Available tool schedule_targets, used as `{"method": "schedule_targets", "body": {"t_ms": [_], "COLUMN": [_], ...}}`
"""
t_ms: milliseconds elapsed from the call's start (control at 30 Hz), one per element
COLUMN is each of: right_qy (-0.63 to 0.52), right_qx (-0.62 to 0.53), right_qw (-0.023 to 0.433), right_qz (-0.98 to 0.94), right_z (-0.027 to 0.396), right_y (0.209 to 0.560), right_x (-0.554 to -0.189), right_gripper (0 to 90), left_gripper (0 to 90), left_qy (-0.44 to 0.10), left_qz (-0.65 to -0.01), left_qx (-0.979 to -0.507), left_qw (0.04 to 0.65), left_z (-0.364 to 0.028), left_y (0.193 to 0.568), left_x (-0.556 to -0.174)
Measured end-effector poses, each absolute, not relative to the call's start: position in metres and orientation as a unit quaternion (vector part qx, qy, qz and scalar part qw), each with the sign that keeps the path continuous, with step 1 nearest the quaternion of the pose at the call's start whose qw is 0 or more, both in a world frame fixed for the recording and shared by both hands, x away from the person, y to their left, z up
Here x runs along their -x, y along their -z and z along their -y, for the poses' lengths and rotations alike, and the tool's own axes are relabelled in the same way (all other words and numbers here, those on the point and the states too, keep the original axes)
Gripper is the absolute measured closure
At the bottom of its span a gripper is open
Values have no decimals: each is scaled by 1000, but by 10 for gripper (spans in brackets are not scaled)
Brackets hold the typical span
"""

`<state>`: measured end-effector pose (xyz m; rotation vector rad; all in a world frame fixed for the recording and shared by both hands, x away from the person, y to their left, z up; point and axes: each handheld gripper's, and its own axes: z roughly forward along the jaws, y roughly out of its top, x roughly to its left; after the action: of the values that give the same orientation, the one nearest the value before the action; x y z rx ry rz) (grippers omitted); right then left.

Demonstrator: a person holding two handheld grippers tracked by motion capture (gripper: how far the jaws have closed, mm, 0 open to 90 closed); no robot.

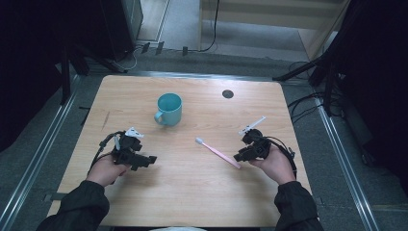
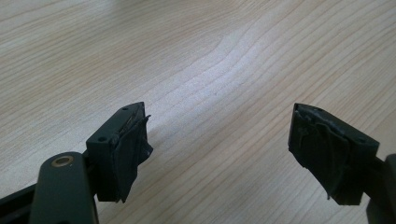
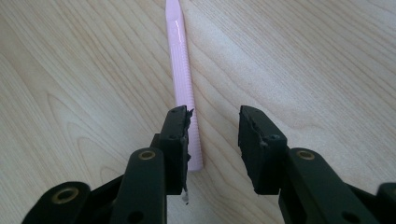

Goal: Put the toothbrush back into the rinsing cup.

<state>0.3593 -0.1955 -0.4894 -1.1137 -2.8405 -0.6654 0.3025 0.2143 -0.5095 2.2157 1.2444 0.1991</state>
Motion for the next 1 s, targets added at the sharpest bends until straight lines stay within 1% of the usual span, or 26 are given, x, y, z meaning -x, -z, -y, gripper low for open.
{"method": "schedule_targets", "body": {"t_ms": [100,300,567,1000], "right_qy": [217,204,183,141], "right_qx": [345,323,317,297], "right_qw": [8,8,8,17], "right_qz": [913,924,930,944], "right_z": [191,181,165,139], "right_y": [485,485,478,482], "right_x": [-359,-360,-366,-375], "right_gripper": [664,665,691,690], "left_gripper": [198,197,197,197], "left_qy": [-75,-76,-78,-79], "left_qz": [-468,-470,-475,-484], "left_qx": [-831,-830,-827,-822], "left_qw": [292,291,289,289], "left_z": [-214,-216,-220,-225], "left_y": [510,510,510,511], "left_x": [-302,-301,-298,-293]}}
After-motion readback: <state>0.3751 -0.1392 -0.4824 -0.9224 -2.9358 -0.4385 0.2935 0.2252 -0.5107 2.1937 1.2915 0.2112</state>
